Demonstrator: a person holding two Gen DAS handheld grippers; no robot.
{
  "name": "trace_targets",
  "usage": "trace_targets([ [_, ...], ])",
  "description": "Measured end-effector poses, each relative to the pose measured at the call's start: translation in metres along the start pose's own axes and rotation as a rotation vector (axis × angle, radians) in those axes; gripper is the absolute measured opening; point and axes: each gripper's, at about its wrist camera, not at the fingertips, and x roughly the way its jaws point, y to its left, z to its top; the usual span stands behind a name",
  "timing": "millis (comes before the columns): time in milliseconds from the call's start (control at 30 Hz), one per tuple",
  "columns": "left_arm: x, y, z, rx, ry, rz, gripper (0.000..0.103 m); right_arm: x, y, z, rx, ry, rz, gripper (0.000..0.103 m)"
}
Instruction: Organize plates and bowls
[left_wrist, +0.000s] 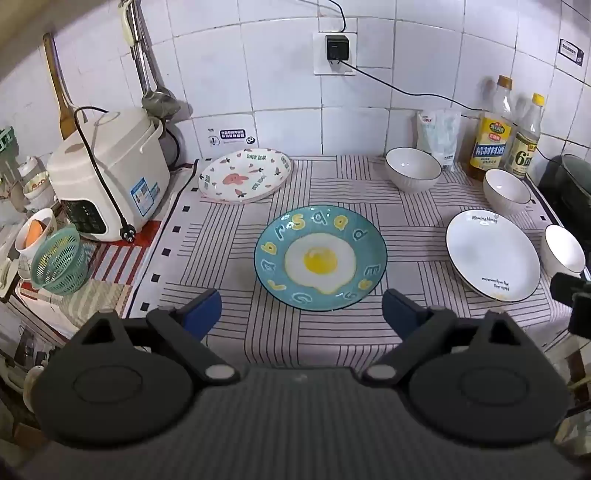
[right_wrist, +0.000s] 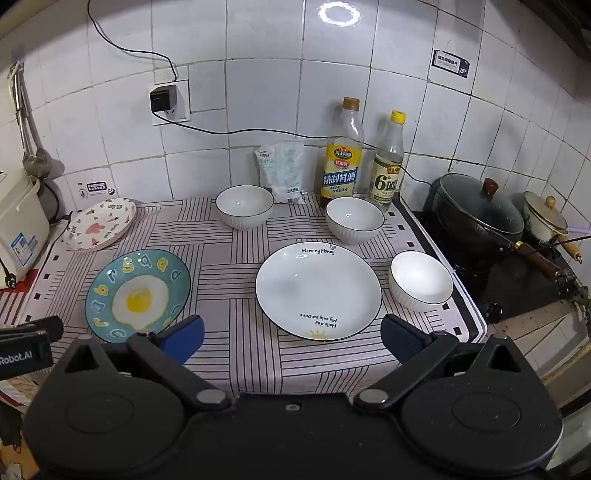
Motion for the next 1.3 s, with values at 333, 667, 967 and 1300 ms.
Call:
trace_targets([
  [333, 0.003, -0.009, -0.013, 0.038, -0.026, 0.035, 0.094, 0.000, -0.002, -0.005, 0.003, 0.008, -0.001, 0.103],
  [667, 0.005, -0.008, -0.021, 0.057, -0.043, 0.038, 0.099, 0.007, -0.005, -0.018, 0.007, 0.013, 0.010, 0.103],
  [967, 0.001, -0.011, -0.019, 0.072, -0.066, 0.046, 0.099, 0.007, -0.005, -0.017, 0.004, 0.004, 0.017, 0.103],
  [1300, 0.002, -0.005, -0.022, 0.052, -0.071, 0.048, 0.099, 0.008, -0.006, -0.020, 0.009, -0.009, 0.008, 0.103],
])
